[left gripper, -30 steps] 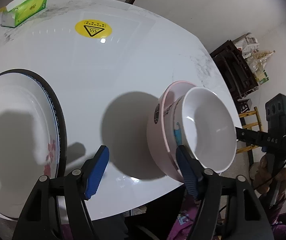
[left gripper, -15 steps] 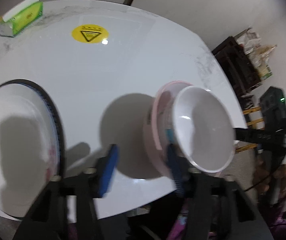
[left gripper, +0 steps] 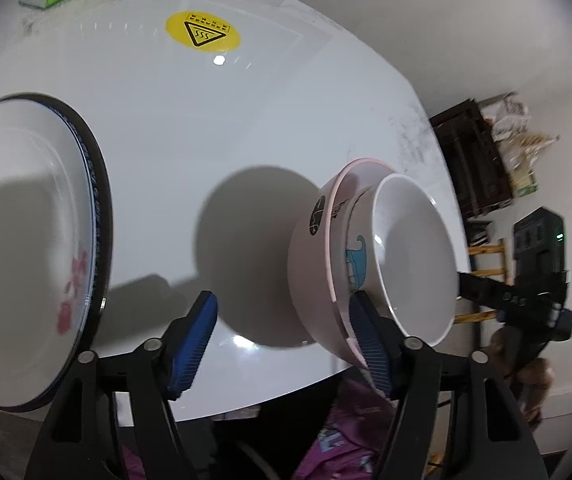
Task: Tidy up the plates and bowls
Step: 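Grasp the rim of the nested bowl stack with both grippers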
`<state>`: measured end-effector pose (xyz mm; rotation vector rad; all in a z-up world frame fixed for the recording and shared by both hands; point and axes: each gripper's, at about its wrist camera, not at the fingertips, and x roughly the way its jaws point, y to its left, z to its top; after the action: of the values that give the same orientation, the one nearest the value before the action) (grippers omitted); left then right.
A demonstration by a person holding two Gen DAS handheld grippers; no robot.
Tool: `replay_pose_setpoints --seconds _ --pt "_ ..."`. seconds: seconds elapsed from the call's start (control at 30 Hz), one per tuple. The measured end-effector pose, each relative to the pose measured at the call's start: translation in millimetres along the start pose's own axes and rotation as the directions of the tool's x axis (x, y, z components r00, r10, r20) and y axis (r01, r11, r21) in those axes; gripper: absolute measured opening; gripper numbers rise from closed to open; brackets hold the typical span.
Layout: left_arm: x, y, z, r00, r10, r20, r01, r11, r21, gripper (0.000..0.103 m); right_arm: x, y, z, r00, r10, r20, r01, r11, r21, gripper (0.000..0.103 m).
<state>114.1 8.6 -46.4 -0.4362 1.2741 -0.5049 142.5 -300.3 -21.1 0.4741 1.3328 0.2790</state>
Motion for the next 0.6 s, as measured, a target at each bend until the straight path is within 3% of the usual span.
replay_pose_setpoints --seconds 0.03,0.1,0.2,0.4,0.6 --pt "-1 0 0 1.000 0.000 0.009 0.000 1.000 0.001 0.052 1 1 0 1.000 -0.001 -0.007 0.001 1.000 -0.003 0.018" --pt "-6 -5 2 1.000 0.000 0.012 0.000 1.000 0.013 0.032 1 3 1 1.000 0.000 -0.016 0.000 1.000 -0.011 0.018" --pt "-10 -17 1 1.000 0.018 0.019 -0.018 0.999 0.037 0.012 6 5 2 0.999 0.023 -0.043 -0.024 1.000 -0.015 0.018" --pt "-8 -16 6 0.999 0.048 -0.025 -0.049 0.999 -0.024 0.016 8 7 3 0.998 0.022 -0.052 -0.023 0.999 -0.026 0.018" --pt "-7 -34 12 0.983 0.175 -0.056 -0.176 0.984 -0.002 0.011 11 15 6 0.997 -0.012 -0.079 0.006 0.997 -0.076 0.018"
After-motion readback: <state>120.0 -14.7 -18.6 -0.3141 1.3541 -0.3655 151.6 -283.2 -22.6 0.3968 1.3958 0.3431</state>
